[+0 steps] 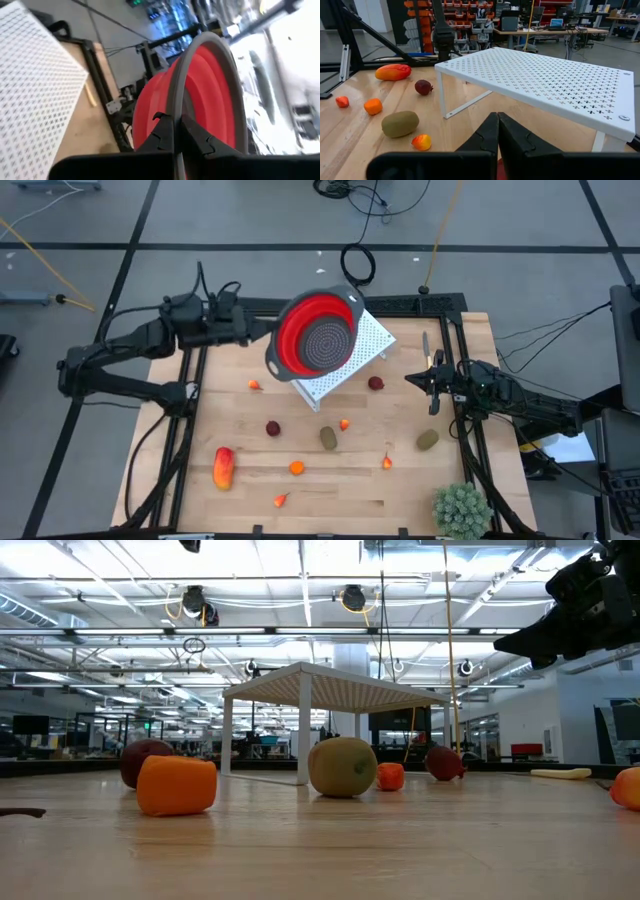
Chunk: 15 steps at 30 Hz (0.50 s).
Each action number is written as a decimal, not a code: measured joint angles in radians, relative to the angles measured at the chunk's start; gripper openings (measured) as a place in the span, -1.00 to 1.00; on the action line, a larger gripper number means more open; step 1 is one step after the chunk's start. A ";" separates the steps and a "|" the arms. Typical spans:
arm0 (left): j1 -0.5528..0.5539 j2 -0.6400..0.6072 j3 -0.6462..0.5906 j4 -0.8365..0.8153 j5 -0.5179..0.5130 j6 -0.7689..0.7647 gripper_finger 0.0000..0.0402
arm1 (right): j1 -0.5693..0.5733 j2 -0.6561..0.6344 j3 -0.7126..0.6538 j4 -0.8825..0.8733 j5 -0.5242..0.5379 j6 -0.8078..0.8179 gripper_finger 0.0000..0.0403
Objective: Pick & Place Fruit
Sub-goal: Put the red strainer bowl on the shelf
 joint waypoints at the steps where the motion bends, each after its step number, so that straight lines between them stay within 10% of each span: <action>1: -0.018 0.004 0.000 -0.008 -0.038 -0.013 -1.00 | 0.000 0.000 0.000 0.000 0.000 0.000 -1.00; 15: -0.095 0.177 0.000 -0.040 -0.232 -0.143 -1.00 | 0.000 0.000 0.000 -0.003 0.000 0.000 -1.00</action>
